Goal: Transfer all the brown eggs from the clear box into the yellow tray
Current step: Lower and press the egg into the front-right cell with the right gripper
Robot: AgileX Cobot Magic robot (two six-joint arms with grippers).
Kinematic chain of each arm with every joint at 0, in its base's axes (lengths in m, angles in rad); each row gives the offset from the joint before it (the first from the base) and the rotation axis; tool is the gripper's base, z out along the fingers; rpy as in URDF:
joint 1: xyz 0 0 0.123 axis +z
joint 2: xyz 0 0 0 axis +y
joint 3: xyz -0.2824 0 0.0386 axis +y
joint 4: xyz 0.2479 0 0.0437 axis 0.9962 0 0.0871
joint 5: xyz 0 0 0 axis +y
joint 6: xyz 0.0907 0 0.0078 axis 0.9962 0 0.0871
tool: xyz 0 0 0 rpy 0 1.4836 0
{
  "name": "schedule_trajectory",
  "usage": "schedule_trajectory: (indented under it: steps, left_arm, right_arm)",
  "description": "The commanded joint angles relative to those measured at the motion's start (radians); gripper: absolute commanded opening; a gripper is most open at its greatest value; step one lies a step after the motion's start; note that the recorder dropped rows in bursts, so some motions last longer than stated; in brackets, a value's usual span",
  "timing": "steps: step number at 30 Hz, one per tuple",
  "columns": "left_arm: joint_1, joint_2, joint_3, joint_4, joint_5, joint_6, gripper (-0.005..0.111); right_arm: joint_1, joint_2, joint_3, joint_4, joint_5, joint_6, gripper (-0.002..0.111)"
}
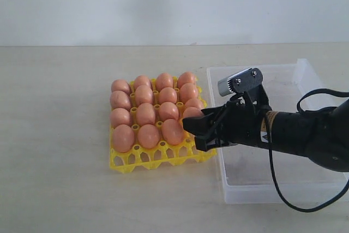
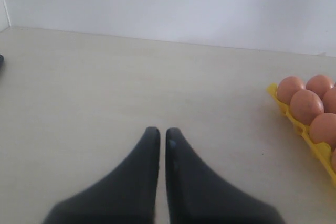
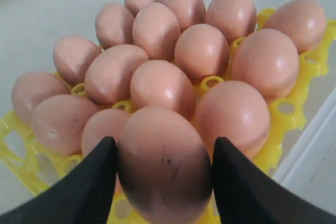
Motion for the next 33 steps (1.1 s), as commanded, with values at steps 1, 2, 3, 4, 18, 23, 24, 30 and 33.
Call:
schedule_trajectory:
  steps: [1, 2, 3, 4, 18, 23, 24, 30, 33]
  left_arm:
    - [0.001, -0.003, 0.004, -0.001, 0.0, 0.004, 0.004]
    - [0.001, -0.003, 0.004, -0.001, 0.0, 0.004, 0.004]
    - [0.001, -0.003, 0.004, -0.001, 0.0, 0.004, 0.004]
    - [0.001, -0.003, 0.004, -0.001, 0.0, 0.004, 0.004]
    - [0.001, -0.003, 0.004, -0.001, 0.0, 0.004, 0.004]
    - [0.001, -0.003, 0.004, -0.001, 0.0, 0.004, 0.004]
    - [0.001, -0.003, 0.004, -0.001, 0.0, 0.004, 0.004]
    - [0.001, -0.003, 0.004, -0.001, 0.0, 0.004, 0.004]
    - [0.001, -0.003, 0.004, -0.001, 0.0, 0.004, 0.004]
  right_arm:
    - [-0.004, -0.006, 0.002, 0.0, 0.02, -0.034, 0.0]
    - [-0.004, -0.006, 0.002, 0.005, 0.02, -0.036, 0.0]
    - [-0.004, -0.006, 0.002, 0.005, 0.023, -0.038, 0.0]
    - [-0.004, -0.006, 0.002, 0.011, 0.031, -0.043, 0.0]
    - [-0.004, -0.006, 0.002, -0.011, 0.073, -0.06, 0.001]
    - [-0.004, -0.006, 0.002, -0.018, 0.073, -0.089, 0.018]
    - [-0.004, -0.006, 0.002, -0.018, 0.073, -0.089, 0.021]
    - [-0.004, -0.006, 0.002, -0.018, 0.082, -0.087, 0.037]
    - [-0.004, -0.006, 0.002, -0.027, 0.094, -0.087, 0.041]
